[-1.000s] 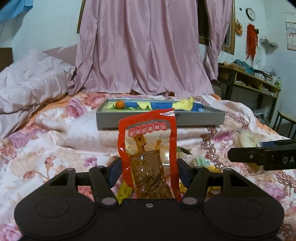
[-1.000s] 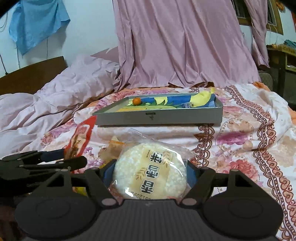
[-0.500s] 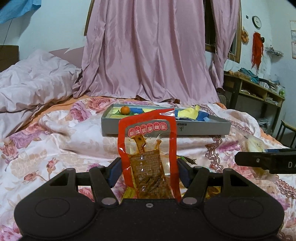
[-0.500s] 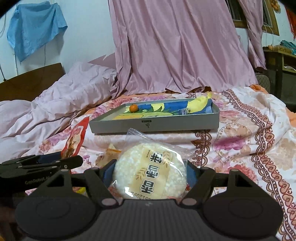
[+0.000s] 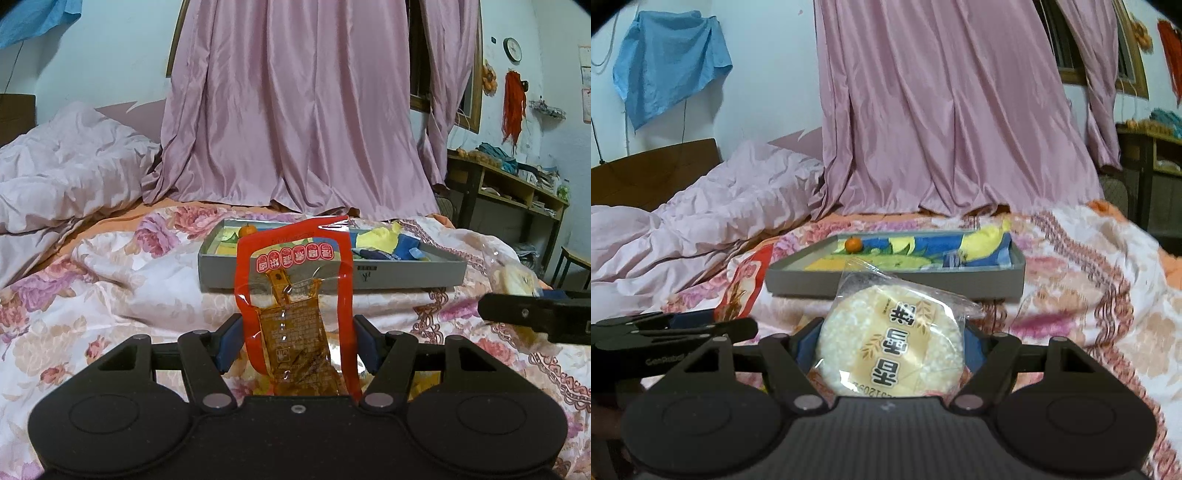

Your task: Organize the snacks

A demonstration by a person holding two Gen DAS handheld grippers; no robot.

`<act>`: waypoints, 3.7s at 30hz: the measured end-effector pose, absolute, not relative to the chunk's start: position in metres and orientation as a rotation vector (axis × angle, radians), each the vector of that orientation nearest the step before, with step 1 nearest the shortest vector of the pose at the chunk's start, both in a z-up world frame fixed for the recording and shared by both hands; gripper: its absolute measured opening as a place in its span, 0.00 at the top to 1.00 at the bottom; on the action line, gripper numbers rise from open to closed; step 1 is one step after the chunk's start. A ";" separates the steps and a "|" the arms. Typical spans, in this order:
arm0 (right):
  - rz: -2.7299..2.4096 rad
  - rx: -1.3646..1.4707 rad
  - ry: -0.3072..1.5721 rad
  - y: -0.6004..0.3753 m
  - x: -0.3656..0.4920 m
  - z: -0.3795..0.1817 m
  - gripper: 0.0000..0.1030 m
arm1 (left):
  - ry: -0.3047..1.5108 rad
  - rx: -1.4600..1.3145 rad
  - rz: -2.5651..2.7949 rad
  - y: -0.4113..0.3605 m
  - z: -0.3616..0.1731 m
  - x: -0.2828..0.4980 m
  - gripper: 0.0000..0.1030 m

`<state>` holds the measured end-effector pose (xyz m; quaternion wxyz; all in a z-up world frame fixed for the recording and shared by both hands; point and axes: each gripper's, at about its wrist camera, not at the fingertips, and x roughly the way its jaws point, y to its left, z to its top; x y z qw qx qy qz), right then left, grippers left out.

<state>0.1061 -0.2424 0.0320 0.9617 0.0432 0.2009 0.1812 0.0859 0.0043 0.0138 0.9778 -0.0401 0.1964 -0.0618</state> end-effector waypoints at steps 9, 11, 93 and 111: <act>0.351 0.112 0.340 -0.246 0.120 0.040 0.25 | 0.354 -0.095 -0.123 0.007 0.022 0.109 0.37; 0.352 0.115 0.328 -0.246 0.123 0.041 0.25 | 0.340 -0.097 -0.122 0.007 0.024 0.116 0.37; 0.209 0.041 0.425 -0.233 0.312 0.003 0.06 | 0.401 0.037 -0.094 0.001 0.003 0.299 0.05; 0.262 0.151 0.370 -0.250 0.213 0.052 0.00 | 0.511 0.016 -0.103 -0.003 0.023 0.218 0.01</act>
